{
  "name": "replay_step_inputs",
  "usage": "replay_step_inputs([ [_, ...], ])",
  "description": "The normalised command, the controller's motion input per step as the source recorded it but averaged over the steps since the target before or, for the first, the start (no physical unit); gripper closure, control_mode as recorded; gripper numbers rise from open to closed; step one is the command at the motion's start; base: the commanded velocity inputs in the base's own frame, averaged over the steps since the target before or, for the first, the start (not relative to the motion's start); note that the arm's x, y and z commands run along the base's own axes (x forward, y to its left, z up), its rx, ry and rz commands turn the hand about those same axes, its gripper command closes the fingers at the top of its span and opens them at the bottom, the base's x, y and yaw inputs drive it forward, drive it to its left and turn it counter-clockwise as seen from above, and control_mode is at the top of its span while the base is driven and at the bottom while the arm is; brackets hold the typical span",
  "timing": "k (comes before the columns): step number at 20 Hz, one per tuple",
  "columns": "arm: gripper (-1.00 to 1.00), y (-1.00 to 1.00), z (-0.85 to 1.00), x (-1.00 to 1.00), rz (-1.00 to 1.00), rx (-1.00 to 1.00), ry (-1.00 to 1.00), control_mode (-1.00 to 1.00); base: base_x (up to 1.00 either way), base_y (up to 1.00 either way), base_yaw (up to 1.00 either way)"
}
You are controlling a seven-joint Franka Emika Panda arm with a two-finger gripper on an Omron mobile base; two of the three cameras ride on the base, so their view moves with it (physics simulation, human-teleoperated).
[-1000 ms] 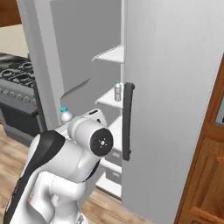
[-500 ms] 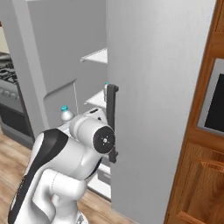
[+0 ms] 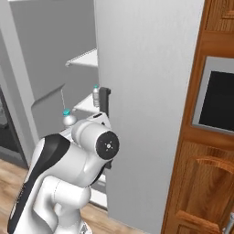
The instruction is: Take the bottled waters from the counter and place them in the freezer to freeze. Close the freezer door after placing the bottles.
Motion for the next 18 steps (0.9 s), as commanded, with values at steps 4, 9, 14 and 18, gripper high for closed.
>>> replay_step_inputs([
  [4,1.0,0.0,0.0,0.0,0.0,0.0,0.0,1.0,0.35,0.41,-0.15],
  [9,1.0,0.0,0.0,0.0,0.0,0.0,0.0,1.0,0.37,0.3,-0.1],
  [14,1.0,0.0,0.0,0.0,0.0,0.0,0.0,1.0,0.35,0.0,0.0],
  [18,1.0,0.0,0.0,0.0,0.0,0.0,0.0,1.0,0.43,0.0,0.0],
])
